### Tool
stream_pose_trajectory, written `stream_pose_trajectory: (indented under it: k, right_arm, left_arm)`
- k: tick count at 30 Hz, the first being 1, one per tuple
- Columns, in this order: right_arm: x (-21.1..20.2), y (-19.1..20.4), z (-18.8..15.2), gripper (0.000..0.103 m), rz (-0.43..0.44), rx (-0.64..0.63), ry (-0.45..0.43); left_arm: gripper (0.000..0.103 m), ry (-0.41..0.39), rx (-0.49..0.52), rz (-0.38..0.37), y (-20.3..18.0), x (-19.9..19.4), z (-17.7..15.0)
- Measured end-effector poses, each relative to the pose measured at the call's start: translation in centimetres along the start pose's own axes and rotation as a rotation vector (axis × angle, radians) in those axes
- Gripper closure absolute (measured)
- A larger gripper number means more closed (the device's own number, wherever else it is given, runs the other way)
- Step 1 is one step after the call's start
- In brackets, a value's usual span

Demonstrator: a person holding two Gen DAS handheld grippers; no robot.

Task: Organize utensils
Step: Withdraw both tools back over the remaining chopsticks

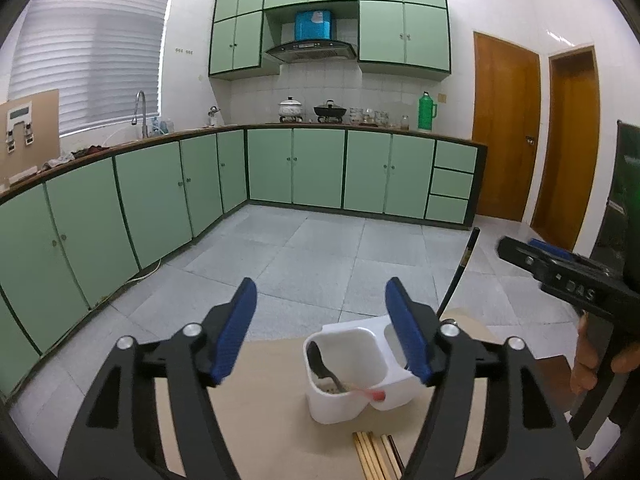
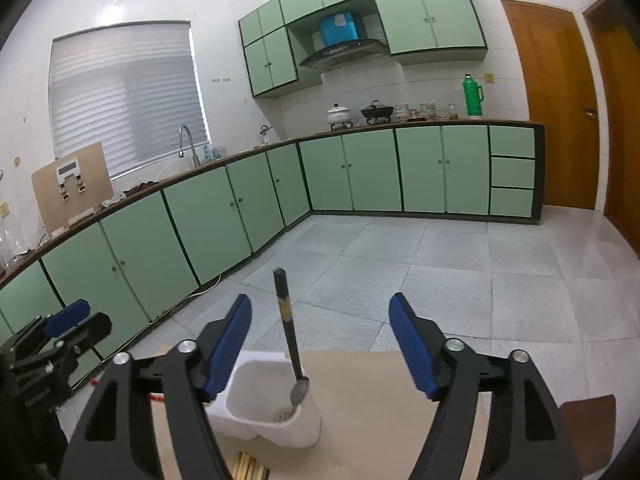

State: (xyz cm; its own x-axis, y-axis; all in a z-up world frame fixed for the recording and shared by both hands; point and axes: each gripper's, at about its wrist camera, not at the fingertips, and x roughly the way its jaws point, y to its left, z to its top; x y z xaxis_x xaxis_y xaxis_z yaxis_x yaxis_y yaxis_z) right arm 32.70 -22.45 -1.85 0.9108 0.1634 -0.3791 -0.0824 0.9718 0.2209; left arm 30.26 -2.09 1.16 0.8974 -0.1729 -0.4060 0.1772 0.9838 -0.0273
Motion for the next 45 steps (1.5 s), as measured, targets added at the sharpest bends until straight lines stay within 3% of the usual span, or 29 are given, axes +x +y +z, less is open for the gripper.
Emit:
stream_pose_trajectory:
  k: [9,19,34,42,45]
  right_arm:
    - [-4.4,-0.3,-4.8,0.02,0.005,-0.009,0.027]
    - [-8.5,0.9,-12.3,0.019,-0.015,-0.021,0.11]
    - [-10.2,3.3,-21.1,0.019,-0.04,-0.062,0.265]
    - [-10.5,4.6,-24.7,0.02,-0.045,-0.125,0.349]
    - [-10.5,5.2,-25.6,0.02,-0.039,-0.147,0.37]
  left_arm:
    - [0.028,-0.007,-0.031,0.022,0.6,-4.4,-3.5]
    - [0.028,0.092,-0.034,0.038,0.0,-7.9,-11.3]
    - [0.028,0.285,-0.009,0.055,-0.2,-8.4,-20.6]
    - [0.028,0.369,-0.001,0.057,-0.4,-8.6,-23.5]
    - [0.028,0.366,-0.003,0.065,-0.5,-8.8,-23.6]
